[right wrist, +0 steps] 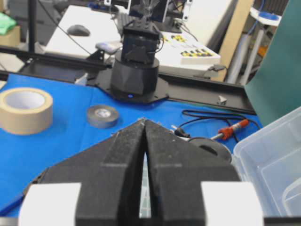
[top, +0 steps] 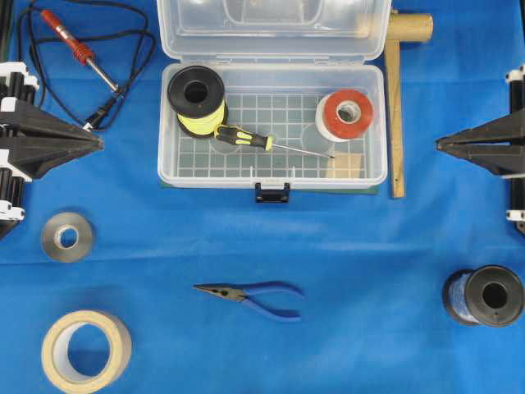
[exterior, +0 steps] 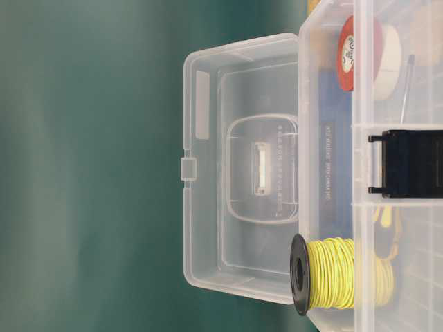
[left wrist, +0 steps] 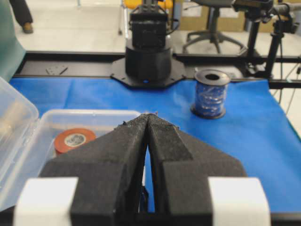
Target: Pick the screwdriver from the toolbox among several items.
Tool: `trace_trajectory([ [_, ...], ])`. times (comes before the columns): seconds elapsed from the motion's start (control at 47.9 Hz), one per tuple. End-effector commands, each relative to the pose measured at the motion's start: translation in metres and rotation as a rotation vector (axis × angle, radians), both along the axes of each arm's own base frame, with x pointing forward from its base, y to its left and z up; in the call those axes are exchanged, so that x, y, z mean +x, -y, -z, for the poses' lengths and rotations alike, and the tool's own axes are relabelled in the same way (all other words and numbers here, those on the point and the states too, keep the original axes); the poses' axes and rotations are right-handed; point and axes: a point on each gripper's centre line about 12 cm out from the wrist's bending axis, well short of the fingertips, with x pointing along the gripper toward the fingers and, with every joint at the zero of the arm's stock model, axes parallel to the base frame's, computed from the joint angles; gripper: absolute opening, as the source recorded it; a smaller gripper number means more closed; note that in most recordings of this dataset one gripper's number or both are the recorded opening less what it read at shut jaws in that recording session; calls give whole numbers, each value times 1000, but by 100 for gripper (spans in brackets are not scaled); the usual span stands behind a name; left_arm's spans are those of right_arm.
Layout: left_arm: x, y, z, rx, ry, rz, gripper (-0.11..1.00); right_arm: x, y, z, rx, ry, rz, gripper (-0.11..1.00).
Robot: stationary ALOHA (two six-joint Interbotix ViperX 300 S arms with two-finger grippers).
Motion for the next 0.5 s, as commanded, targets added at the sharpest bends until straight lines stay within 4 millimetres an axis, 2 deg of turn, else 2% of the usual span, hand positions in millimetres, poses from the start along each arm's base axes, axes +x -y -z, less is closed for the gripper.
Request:
trace_trajectory([
  [0.0,2,0,-6,-18,15,-3,0,5,0,-5,0,2,0,0],
  [0.104,2,0,-5,-18,11,-3,0,24,0,-6,18,-101,0,0],
  [0.209,2,0,-6,-19,14,-3,0,53,0,-14,42,-213,3,0],
  [0.48,2,-1,-6,-22,21,-5,0,149,8,-23,142,-534,47,0],
])
